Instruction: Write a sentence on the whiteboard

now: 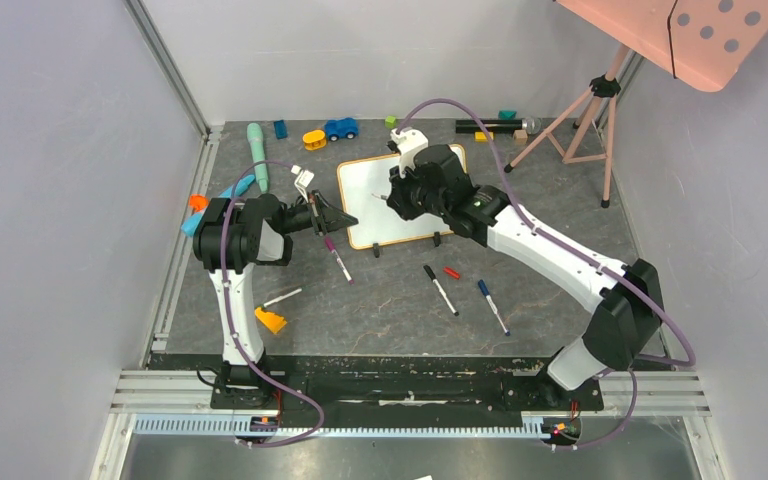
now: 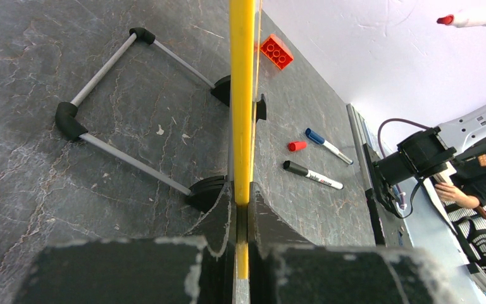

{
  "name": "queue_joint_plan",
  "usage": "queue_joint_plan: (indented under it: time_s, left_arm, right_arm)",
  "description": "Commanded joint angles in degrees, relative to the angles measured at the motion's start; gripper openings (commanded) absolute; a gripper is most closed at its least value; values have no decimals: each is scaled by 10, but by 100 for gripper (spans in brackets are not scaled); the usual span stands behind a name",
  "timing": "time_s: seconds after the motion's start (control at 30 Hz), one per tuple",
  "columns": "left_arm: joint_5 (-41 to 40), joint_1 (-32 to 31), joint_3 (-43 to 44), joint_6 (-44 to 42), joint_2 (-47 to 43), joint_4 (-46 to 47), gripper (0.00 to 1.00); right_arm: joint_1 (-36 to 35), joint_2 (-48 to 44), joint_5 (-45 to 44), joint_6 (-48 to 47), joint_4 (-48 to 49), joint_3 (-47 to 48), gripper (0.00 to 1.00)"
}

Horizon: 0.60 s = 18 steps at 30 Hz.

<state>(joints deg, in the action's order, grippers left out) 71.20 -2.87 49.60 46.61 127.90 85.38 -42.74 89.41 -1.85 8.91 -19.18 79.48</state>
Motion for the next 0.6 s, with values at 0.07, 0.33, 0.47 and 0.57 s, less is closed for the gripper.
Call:
queue_joint_plan:
  time_s: [0.07, 0.33, 0.47, 0.57]
  left_arm:
    - [34, -12, -6, -30, 5, 38, 2]
    - [33, -12, -7, -31, 4, 38, 2]
    - [34, -12, -6, -29, 6, 38, 2]
    - [31, -12, -6, -29, 5, 38, 2]
  right_arm:
    - [-5, 11, -18, -5, 20, 45, 0]
    - [-5, 7, -5, 1, 29, 34, 0]
    - [-9, 8, -9, -11, 28, 32, 0]
    - [-22, 11, -32, -23, 27, 34, 0]
